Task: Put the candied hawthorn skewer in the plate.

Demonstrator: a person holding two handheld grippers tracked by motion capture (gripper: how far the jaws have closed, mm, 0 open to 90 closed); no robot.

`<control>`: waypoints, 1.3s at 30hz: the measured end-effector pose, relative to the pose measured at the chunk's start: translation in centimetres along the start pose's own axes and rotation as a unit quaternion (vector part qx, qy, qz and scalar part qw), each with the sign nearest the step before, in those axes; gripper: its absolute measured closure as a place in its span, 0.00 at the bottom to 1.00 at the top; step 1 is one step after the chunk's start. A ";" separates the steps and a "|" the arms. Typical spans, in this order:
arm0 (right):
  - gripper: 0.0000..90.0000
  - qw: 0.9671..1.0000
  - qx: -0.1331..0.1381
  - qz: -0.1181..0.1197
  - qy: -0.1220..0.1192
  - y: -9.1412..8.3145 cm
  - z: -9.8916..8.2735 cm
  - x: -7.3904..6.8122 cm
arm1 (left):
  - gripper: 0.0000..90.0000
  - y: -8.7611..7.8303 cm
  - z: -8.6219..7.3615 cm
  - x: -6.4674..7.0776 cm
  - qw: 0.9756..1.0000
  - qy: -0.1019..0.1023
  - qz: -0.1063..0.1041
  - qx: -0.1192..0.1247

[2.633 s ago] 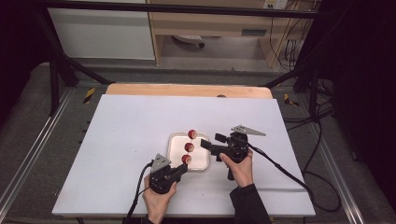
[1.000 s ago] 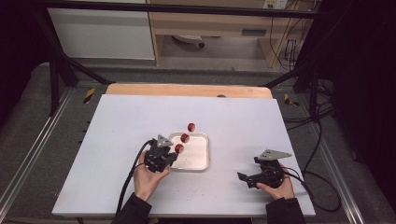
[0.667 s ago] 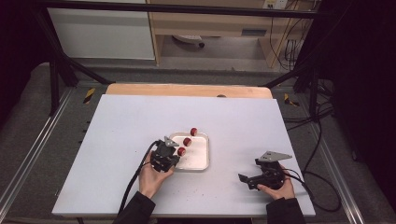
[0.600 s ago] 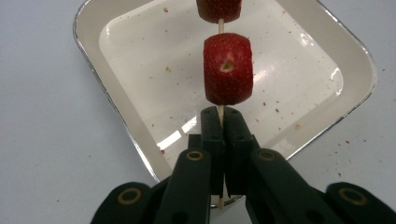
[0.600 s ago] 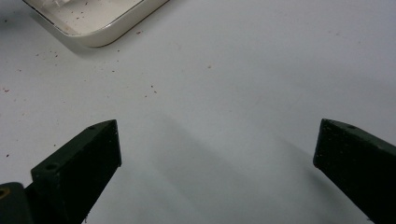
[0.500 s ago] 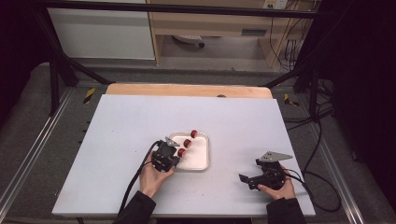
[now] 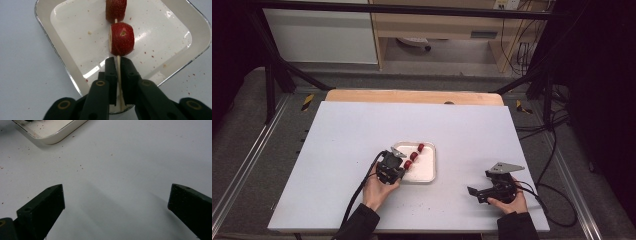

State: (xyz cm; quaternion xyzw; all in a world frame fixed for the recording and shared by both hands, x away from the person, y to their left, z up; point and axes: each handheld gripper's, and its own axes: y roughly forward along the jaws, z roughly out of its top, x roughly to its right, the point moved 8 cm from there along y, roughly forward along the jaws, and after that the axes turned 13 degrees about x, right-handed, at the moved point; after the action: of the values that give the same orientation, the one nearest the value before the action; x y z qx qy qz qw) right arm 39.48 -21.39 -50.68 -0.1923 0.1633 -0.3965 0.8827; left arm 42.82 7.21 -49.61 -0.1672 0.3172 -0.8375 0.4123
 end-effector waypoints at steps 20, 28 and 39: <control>0.01 1.000 0.012 0.002 0.010 -0.3 0.5 0.0 | 0.20 -5.8 -0.9 -3.0 0.995 0.042 -0.063 0.068; 0.01 1.000 0.010 0.003 0.007 -0.2 0.3 0.0 | 0.08 -7.8 -4.1 -6.3 0.995 0.020 -0.038 0.087; 0.01 1.000 0.005 0.005 0.004 -0.2 0.1 -0.1 | 0.08 -9.8 -8.0 -9.0 0.993 0.004 -0.019 0.114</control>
State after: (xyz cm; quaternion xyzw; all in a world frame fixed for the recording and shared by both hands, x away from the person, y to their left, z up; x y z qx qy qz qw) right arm 39.33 -21.42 -50.53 -0.1857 0.1656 -0.3936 0.8850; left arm 38.15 22.04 -49.17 -0.1217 0.2187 -0.8765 0.4113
